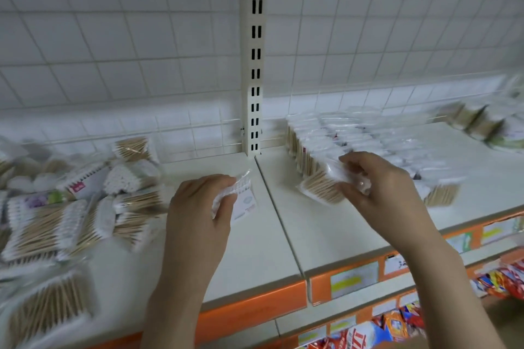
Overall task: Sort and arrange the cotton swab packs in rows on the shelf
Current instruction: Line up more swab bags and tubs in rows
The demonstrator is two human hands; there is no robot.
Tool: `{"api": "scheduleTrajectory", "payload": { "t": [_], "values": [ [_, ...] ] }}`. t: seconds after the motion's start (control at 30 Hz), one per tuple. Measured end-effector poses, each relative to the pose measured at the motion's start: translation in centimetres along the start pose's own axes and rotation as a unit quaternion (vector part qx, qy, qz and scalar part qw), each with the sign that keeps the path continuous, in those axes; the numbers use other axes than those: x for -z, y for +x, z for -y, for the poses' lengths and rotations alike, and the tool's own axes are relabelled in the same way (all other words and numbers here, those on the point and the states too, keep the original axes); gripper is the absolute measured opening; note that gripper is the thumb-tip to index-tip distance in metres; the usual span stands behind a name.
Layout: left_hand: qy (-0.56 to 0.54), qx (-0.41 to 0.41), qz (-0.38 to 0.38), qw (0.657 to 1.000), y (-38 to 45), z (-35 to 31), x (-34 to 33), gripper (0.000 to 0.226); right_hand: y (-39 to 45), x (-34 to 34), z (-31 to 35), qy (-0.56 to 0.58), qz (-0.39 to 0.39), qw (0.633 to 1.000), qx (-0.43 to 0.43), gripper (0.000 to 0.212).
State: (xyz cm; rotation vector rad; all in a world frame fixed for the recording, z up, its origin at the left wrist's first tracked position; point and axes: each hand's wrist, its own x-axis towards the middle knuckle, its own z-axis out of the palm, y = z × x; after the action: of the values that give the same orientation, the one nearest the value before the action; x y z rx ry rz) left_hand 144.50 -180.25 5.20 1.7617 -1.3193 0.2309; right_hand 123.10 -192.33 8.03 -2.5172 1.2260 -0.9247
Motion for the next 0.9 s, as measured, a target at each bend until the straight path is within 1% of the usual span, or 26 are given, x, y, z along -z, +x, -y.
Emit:
{"api": "scheduleTrajectory", "payload": {
  "t": [0.1, 0.3, 0.47, 0.6, 0.73, 0.9],
  "values": [
    [0.023, -0.021, 0.015, 0.999, 0.0, -1.6, -1.4, 0.024, 1.2, 1.2, -1.7, -0.018, 0.024, 0.999, 0.026, 0.029],
    [0.041, -0.045, 0.033, 0.998, 0.1, -4.1, -2.9, 0.02, 3.8, 0.9, -3.7, -0.051, 0.076, 0.992, 0.087, 0.025],
    [0.073, -0.024, 0.037, 0.996, 0.0, -4.5, -3.4, 0.023, 5.4, -0.2, -5.4, -0.07, 0.1, 0.987, 0.103, 0.03],
    [0.077, -0.003, 0.047, 0.996, 0.0, -5.0, -4.0, 0.022, 5.9, -0.7, -6.0, -0.053, 0.12, 0.986, 0.103, 0.033],
    [0.077, -0.001, 0.052, 0.996, 0.1, -5.9, -4.8, 0.021, 6.1, -1.2, -6.1, -0.049, 0.133, 0.983, 0.119, 0.035],
    [0.069, -0.007, 0.077, 0.995, 0.4, -6.9, -5.9, 0.017, 6.3, -1.3, -6.4, -0.057, 0.155, 0.977, 0.131, 0.037]
  ]
}}
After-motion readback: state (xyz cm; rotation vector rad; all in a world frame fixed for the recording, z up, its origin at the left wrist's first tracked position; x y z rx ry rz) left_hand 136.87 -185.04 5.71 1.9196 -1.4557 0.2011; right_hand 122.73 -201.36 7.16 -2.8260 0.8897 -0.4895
